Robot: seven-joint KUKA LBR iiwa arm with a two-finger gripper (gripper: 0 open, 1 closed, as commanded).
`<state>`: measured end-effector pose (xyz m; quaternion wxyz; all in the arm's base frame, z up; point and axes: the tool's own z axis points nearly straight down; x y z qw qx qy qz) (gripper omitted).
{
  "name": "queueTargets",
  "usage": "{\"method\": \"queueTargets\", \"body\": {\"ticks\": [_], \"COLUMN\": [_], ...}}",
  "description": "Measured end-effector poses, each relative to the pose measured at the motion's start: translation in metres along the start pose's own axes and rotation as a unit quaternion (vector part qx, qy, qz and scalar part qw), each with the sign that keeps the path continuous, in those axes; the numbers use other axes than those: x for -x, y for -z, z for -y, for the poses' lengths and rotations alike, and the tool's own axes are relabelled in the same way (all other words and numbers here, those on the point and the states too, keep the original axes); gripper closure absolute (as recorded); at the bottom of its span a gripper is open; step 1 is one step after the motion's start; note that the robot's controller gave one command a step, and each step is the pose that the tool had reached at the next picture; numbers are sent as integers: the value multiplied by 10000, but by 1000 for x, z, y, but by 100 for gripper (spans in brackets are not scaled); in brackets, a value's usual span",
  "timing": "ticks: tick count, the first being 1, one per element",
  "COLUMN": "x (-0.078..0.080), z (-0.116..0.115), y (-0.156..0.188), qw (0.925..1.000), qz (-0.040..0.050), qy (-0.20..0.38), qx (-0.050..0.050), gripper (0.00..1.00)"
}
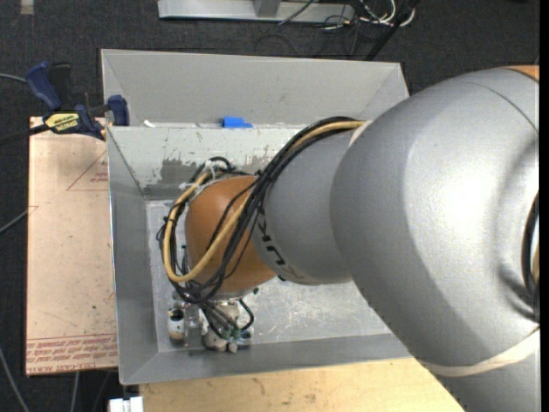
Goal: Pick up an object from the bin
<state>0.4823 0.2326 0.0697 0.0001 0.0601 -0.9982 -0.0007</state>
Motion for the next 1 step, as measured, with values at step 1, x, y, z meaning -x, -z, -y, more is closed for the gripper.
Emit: {"method": "queueTargets", "body": {"ticks": [1], "x": [0], "z": [0], "y": [0], "qw": [10000], "qz": [0], "qy": [0], "qx": [0], "gripper": [100]}}
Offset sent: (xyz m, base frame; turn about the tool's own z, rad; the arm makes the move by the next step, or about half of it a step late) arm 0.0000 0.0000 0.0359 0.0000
